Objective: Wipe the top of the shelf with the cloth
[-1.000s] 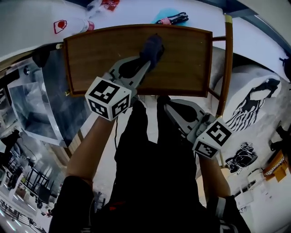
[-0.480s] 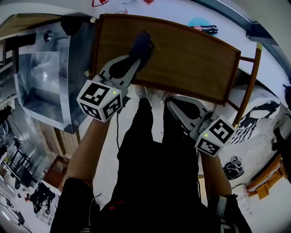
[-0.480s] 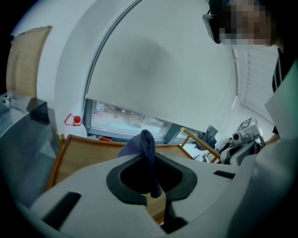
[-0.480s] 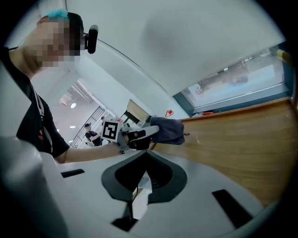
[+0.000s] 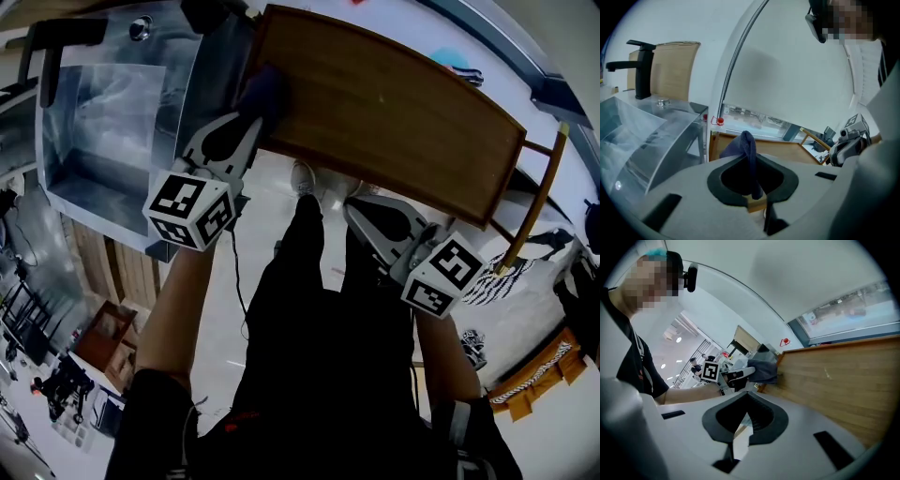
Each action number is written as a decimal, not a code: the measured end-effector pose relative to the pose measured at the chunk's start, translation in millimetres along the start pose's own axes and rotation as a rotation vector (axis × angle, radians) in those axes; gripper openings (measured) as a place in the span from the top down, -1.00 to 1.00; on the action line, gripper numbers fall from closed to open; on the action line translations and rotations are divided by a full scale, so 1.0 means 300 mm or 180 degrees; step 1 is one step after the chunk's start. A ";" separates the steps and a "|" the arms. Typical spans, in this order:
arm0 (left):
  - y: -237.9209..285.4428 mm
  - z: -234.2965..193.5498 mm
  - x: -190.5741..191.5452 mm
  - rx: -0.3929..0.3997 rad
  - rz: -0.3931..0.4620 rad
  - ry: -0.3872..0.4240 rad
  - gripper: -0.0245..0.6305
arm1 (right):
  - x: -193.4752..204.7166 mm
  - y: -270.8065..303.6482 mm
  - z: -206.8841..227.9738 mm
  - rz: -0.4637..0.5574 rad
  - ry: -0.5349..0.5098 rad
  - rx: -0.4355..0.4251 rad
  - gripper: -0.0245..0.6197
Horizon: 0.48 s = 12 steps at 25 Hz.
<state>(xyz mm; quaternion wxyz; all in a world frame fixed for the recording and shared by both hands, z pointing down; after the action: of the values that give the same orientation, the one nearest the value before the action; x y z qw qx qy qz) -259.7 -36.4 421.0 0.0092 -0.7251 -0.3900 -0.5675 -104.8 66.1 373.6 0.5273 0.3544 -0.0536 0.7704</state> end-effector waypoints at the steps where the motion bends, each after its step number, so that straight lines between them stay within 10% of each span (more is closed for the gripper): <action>1: -0.016 -0.023 0.000 -0.0034 0.0000 -0.0001 0.77 | 0.005 0.015 -0.005 -0.0021 -0.0002 -0.0007 0.91; 12: -0.086 -0.079 0.073 -0.0146 -0.0293 0.0441 0.77 | 0.045 0.107 -0.034 -0.0143 0.0006 -0.0048 0.91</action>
<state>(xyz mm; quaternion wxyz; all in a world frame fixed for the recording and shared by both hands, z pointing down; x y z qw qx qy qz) -292.8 -17.1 436.5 -0.0065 -0.6654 -0.4083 -0.6249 -139.7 67.1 383.4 0.5472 0.3509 -0.0509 0.7582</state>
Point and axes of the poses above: the fingertips, and each gripper's own axes: y forward along the fingers, z to its right, x out of its underside, the point moved 2 cm from there along -y, backward along the fingers, and after that the axes turned 10 degrees about z, right-handed, at the moved point
